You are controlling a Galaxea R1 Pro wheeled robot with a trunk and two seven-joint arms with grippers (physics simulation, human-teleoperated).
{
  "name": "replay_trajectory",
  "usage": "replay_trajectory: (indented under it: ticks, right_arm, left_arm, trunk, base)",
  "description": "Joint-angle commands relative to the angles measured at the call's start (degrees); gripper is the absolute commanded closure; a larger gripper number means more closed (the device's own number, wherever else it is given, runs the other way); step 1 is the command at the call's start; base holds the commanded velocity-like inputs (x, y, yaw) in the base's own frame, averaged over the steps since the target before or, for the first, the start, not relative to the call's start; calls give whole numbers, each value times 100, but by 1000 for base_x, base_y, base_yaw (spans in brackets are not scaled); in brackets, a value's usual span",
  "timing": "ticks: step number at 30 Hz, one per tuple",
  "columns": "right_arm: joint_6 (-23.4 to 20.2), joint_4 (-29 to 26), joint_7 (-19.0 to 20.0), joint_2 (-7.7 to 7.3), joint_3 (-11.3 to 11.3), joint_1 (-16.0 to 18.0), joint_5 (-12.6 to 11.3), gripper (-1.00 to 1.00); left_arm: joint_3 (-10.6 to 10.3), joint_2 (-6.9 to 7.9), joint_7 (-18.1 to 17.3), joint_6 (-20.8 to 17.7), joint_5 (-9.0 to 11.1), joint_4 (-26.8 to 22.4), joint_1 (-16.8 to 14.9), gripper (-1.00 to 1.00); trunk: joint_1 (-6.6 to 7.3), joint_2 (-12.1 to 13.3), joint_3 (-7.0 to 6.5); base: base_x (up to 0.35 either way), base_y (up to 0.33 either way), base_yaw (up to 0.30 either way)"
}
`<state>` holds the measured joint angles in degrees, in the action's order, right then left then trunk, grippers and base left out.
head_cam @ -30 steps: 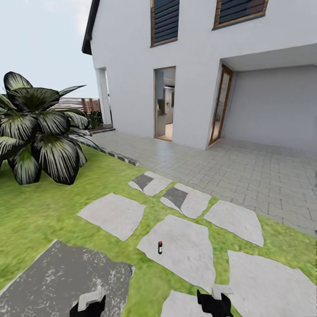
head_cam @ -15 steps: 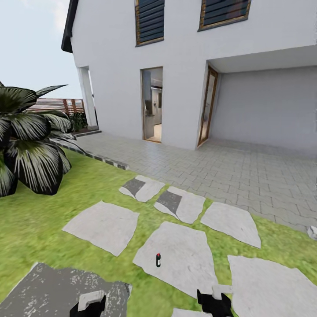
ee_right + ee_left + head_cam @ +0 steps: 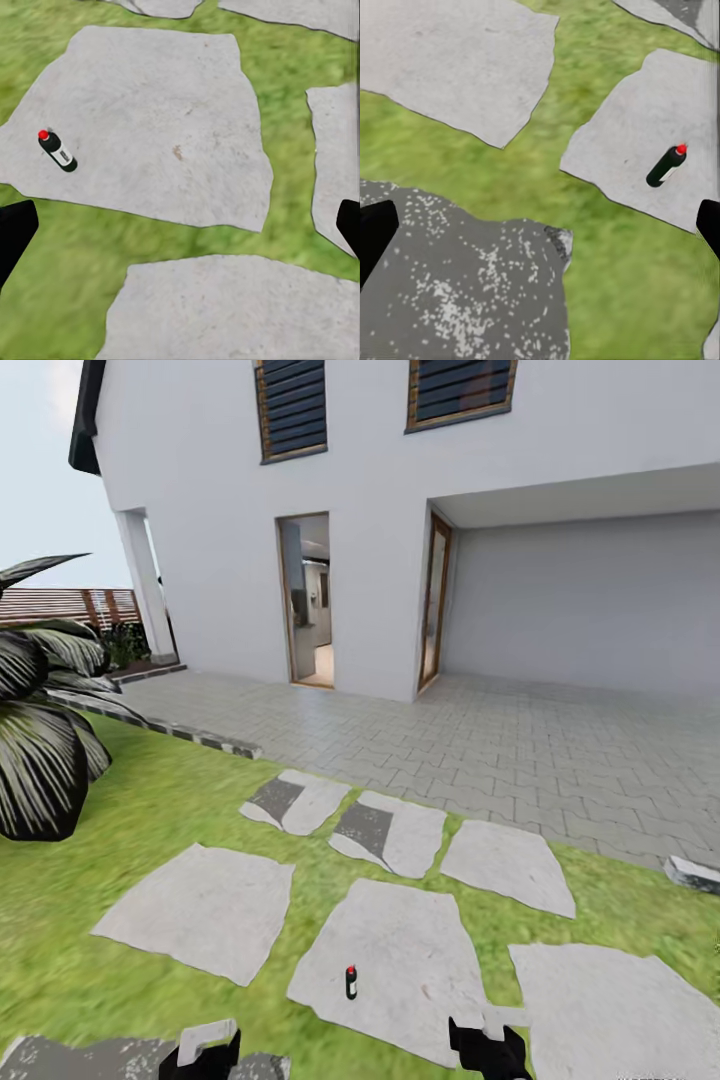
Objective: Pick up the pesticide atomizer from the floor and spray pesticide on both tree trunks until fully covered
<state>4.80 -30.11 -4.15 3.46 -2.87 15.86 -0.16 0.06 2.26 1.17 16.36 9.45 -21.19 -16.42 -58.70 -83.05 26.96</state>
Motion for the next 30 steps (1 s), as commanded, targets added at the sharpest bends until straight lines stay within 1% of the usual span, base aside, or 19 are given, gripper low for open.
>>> replay_trajectory:
  ticks: [1, 6, 11, 14, 16, 18, 23, 26, 30]
  right_arm:
    - [21, 5, 2, 6, -25, 5, -2, -100]
    - [21, 5, -1, 6, -29, 5, -6, -100]
    - [24, -2, -16, -1, -49, 5, -12, -100]
    - [28, -3, -21, -2, -156, 5, -15, -100]
    - [29, -15, -7, -2, -397, 5, -12, -100]
    - [29, -21, 1, -3, -501, 5, -11, -100]
    - [30, -28, 20, 4, -583, 4, -11, -100]
    - [30, -31, 25, 5, -593, 4, -8, -100]
    - [30, -30, 34, 6, -599, 4, -3, -100]
  left_arm:
    - [-14, 2, 7, 16, 39, 1, -2, -100]
    - [-14, 2, 7, 16, 39, 1, -2, -100]
    - [-15, 2, 1, 28, 39, -3, -2, -100]
    - [-15, 2, -1, 32, 39, -6, -2, -100]
    - [-15, 2, -7, 33, 39, -7, -2, -100]
    - [-15, 2, -9, 33, 39, -8, -2, -100]
    - [-15, 2, -16, 34, 39, -6, -2, -100]
    - [-15, 2, -18, 34, 39, -2, -2, -100]
    - [-15, 2, -20, 34, 39, 0, -2, -100]
  trunk:
    - [-2, -3, 6]
    - [-2, -3, 6]
    - [-2, -3, 6]
    - [-2, -3, 5]
    - [-2, -3, 2]
    - [-2, -3, -2]
    - [-2, -3, -12]
    - [-2, -3, -16]
    - [-2, -3, -18]
  base:
    - [255, 208, -283]
    - [239, 202, -284]
    - [86, 197, -285]
    - [21, 121, -285]
    - [9, 50, -285]
    - [4, 25, -285]
    - [2, 65, -285]
    - [0, 237, -213]
    - [0, 300, -73]
